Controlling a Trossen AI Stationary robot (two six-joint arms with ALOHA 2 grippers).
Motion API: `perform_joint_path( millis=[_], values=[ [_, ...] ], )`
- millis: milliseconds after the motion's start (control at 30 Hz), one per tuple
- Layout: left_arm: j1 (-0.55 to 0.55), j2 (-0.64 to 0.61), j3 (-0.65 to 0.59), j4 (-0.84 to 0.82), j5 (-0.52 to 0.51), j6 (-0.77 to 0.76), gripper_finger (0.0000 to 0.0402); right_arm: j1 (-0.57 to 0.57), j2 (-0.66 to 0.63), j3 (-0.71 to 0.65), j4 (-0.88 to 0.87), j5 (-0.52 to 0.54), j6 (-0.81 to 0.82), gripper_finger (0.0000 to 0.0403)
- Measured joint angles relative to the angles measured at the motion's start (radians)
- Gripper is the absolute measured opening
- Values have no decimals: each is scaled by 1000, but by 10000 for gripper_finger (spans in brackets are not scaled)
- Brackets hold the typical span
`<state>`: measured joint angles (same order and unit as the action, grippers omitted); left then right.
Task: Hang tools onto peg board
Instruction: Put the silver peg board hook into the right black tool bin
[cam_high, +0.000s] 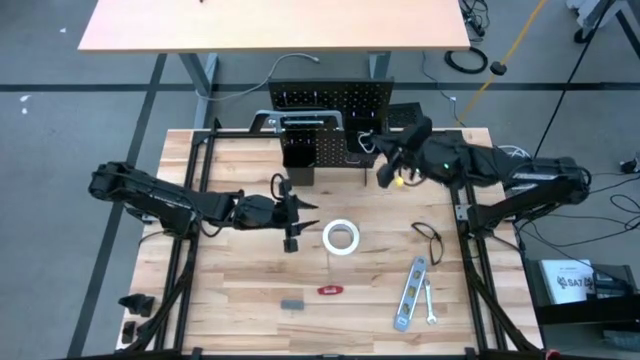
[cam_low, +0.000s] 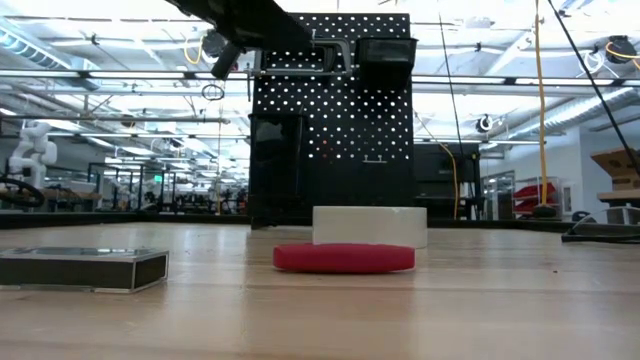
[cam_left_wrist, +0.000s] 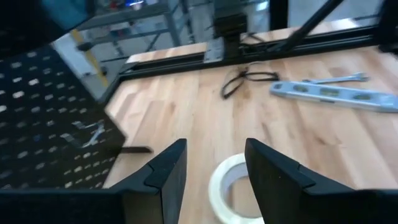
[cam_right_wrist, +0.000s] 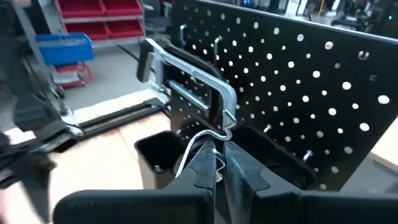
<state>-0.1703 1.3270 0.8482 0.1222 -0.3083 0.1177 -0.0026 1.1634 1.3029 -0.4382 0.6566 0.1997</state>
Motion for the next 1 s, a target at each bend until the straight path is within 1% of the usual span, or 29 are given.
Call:
perform_joint_path(
  millis=[200,433,700,1000],
  values=[
    [0,0,0,-3,4,0,168,-91,75,92,-103,-61,4,6],
    [0,0,0,-25,4,2,168,-175,125,100,-149,-140,25,6],
    [0,1,0,-42,-2,19,168,-212,144,100,-161,-143,18,11],
    [0,1,0,-43,-16,20,168,-214,144,100,-173,-143,17,14]
  ],
)
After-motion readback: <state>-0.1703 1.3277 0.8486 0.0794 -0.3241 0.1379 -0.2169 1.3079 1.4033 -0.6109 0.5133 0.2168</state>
